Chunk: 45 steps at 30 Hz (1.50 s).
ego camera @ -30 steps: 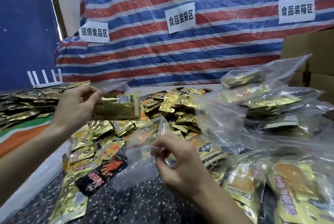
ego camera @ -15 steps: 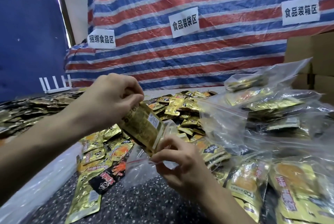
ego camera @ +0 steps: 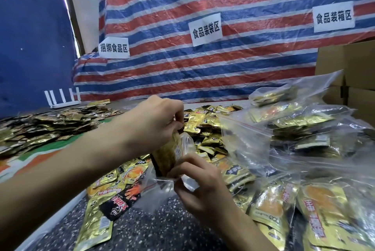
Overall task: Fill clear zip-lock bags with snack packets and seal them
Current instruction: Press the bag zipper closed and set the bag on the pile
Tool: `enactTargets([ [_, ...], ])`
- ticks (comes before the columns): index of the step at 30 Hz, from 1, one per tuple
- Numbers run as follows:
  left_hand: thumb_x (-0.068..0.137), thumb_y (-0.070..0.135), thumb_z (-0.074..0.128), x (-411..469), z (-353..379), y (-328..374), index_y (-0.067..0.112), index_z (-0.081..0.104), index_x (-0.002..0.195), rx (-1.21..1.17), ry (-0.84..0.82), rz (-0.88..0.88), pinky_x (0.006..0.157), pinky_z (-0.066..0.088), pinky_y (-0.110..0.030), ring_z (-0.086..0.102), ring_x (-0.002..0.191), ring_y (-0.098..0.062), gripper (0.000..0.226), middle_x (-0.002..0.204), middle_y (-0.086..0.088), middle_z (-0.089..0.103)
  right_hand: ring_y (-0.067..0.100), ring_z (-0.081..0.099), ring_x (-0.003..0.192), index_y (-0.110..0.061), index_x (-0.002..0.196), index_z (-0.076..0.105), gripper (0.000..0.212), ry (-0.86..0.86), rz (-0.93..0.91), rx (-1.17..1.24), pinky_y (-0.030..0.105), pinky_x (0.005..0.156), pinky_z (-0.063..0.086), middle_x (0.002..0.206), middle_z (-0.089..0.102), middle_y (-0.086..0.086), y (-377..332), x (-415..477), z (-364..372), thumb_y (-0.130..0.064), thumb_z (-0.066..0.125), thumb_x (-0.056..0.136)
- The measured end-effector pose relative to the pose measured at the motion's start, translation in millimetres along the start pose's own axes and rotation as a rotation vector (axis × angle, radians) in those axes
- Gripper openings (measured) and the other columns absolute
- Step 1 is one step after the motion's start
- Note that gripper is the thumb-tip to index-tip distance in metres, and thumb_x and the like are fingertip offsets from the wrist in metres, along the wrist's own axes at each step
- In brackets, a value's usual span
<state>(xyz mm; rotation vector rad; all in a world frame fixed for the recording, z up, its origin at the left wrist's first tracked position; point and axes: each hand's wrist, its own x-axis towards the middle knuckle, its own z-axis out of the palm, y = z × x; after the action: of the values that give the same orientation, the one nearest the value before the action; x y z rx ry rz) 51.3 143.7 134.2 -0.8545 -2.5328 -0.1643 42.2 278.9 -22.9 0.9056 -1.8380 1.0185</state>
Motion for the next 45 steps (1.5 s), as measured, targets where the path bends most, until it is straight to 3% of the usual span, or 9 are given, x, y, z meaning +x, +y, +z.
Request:
enactTargets([
  [6, 0.088, 0.027, 0.072, 6.6, 20.8, -9.9, 0.022, 0.061, 0.097, -0.091, 0.056, -0.135, 0.056, 0.048, -0.020, 0.057, 0.078, -0.007, 0.016, 0.090, 0.004, 0.061, 0.010, 0.061, 0.087, -0.008, 0.089, 0.072, 0.007, 0.128, -0.037, -0.001, 0.017, 0.072, 0.048, 0.093, 0.062, 0.002, 2.8, 1.0, 0.6, -0.006, 0.069, 0.082],
  [10, 0.074, 0.028, 0.084, 8.3, 13.8, -18.2, 0.020, 0.063, 0.093, -0.291, 0.272, -0.265, 0.056, 0.054, -0.021, 0.062, 0.079, -0.008, 0.029, 0.088, 0.004, 0.065, 0.012, 0.062, 0.078, -0.013, 0.085, 0.074, 0.011, 0.081, 0.091, -0.006, 0.034, 0.063, 0.053, 0.088, 0.063, -0.001, 5.6, 2.1, -0.2, -0.019, 0.065, 0.081],
  [13, 0.070, 0.033, 0.087, 8.1, 12.1, -20.2, 0.021, 0.066, 0.087, -0.400, 0.333, -0.362, 0.057, 0.054, -0.025, 0.064, 0.078, -0.009, 0.029, 0.087, 0.002, 0.067, 0.009, 0.061, 0.081, -0.011, 0.085, 0.074, 0.008, 0.114, 0.102, 0.027, 0.022, 0.067, 0.051, 0.088, 0.063, -0.001, 3.1, 1.3, 1.5, -0.014, 0.069, 0.079],
  [19, 0.047, 0.055, 0.080, -2.8, 28.1, -11.1, 0.013, 0.075, 0.067, -0.677, 0.049, -0.525, 0.055, 0.054, -0.025, 0.066, 0.058, -0.007, 0.047, 0.067, -0.001, 0.073, 0.006, 0.061, 0.093, -0.010, 0.086, 0.072, 0.013, 0.312, 0.102, 0.109, 0.015, 0.079, 0.049, 0.095, 0.061, 0.002, -2.1, 2.4, 1.9, -0.018, 0.078, 0.079],
  [30, 0.086, 0.028, 0.072, -15.6, 33.5, -20.0, 0.011, 0.074, 0.088, -0.970, -0.483, -0.635, 0.056, 0.055, -0.029, 0.068, 0.067, -0.018, 0.016, 0.080, -0.007, 0.074, 0.006, 0.059, 0.097, -0.006, 0.086, 0.070, 0.022, 0.349, 0.048, 0.042, 0.012, 0.083, 0.048, 0.097, 0.060, 0.005, -1.2, 1.7, 1.8, 0.004, 0.082, 0.071],
  [34, 0.091, 0.020, 0.069, -9.7, 20.6, -26.2, 0.015, 0.073, 0.070, -0.607, -0.357, -0.524, 0.048, 0.047, -0.020, 0.062, 0.055, -0.008, 0.022, 0.067, 0.001, 0.070, 0.008, 0.060, 0.088, -0.007, 0.084, 0.069, 0.016, 0.236, -0.008, 0.028, 0.015, 0.076, 0.049, 0.094, 0.060, 0.004, -3.0, 3.6, -0.5, 0.001, 0.079, 0.075],
  [37, 0.093, 0.021, 0.065, 2.2, 10.9, -36.7, 0.008, 0.072, 0.081, -0.289, -0.216, -0.484, 0.069, 0.060, -0.034, 0.069, 0.074, -0.014, 0.019, 0.080, -0.003, 0.073, 0.007, 0.058, 0.075, -0.012, 0.086, 0.068, 0.008, 0.128, 0.010, -0.072, 0.024, 0.060, 0.052, 0.092, 0.063, -0.004, -6.7, 4.4, -2.6, -0.007, 0.073, 0.082],
  [41, 0.089, 0.025, 0.070, 8.5, -0.1, -48.0, 0.010, 0.072, 0.080, -0.313, -0.261, -0.474, 0.073, 0.057, -0.035, 0.068, 0.075, -0.017, 0.018, 0.078, -0.002, 0.073, -0.006, 0.043, 0.055, -0.020, 0.099, 0.064, 0.015, 0.005, 0.118, -0.271, 0.011, 0.048, 0.041, 0.099, 0.065, -0.010, -6.0, 6.1, -6.6, -0.022, 0.065, 0.084],
  [45, 0.087, 0.031, 0.072, 5.2, 4.0, -45.9, 0.020, 0.075, 0.084, -0.240, -0.354, -0.350, 0.068, 0.057, -0.028, 0.068, 0.072, -0.009, 0.011, 0.077, 0.005, 0.074, 0.011, 0.056, 0.061, -0.022, 0.113, 0.066, 0.025, 0.003, 0.147, -0.314, 0.032, 0.049, 0.053, 0.100, 0.061, -0.004, -5.2, 8.5, -11.8, -0.017, 0.067, 0.089],
])
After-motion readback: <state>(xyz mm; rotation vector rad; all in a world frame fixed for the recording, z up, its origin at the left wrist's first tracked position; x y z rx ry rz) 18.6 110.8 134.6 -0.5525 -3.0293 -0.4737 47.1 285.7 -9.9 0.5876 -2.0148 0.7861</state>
